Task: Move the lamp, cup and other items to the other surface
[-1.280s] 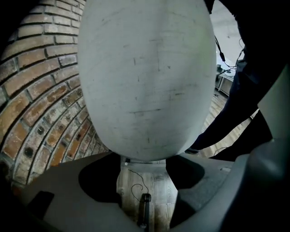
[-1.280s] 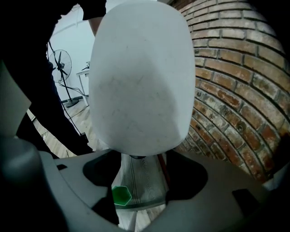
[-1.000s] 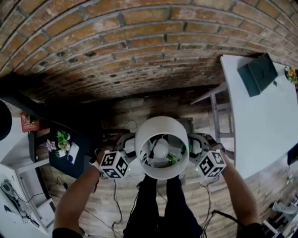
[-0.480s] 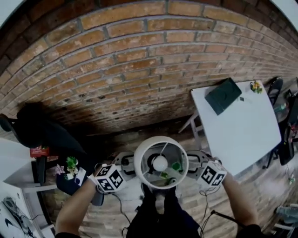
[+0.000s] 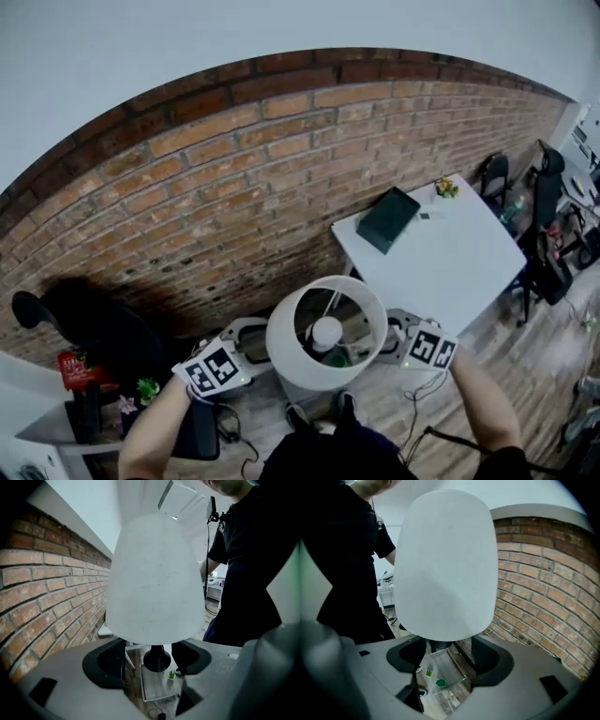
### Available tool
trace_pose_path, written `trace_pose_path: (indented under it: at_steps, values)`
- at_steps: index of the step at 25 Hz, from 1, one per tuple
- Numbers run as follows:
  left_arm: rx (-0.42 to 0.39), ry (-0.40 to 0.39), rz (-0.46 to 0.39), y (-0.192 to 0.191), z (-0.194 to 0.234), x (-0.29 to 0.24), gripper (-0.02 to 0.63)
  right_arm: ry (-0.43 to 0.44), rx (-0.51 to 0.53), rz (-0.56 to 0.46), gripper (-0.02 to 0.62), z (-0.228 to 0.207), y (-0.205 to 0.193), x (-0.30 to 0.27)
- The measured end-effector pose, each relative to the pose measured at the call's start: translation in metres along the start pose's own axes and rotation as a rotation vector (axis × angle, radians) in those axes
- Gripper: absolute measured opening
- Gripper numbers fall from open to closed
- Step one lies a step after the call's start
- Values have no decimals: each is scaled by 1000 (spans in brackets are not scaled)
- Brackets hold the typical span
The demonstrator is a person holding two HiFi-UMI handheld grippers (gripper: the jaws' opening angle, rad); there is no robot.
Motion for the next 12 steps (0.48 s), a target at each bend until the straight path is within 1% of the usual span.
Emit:
trace_pose_path:
  at_steps: [3,8,12]
  values:
    - [-50,-34,-41,28,4,-4,302,-58,-32,-5,308,4,-1,28]
    - [-102,-87,-58,57,2,-28,302,-127,-90,-2,305,12,-17,62]
    - [-122,-91,-58,79,2,-61,302,-171,-127,7,302,7,-39,93]
Point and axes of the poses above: the fingertips, and each gripper's own axes: x backward along the fingers, z to its left, y out of its top, the point moved 6 cm from there along x, backward along the fingers, and after that the axes turned 3 degrees about z, right-handed, at the moved point
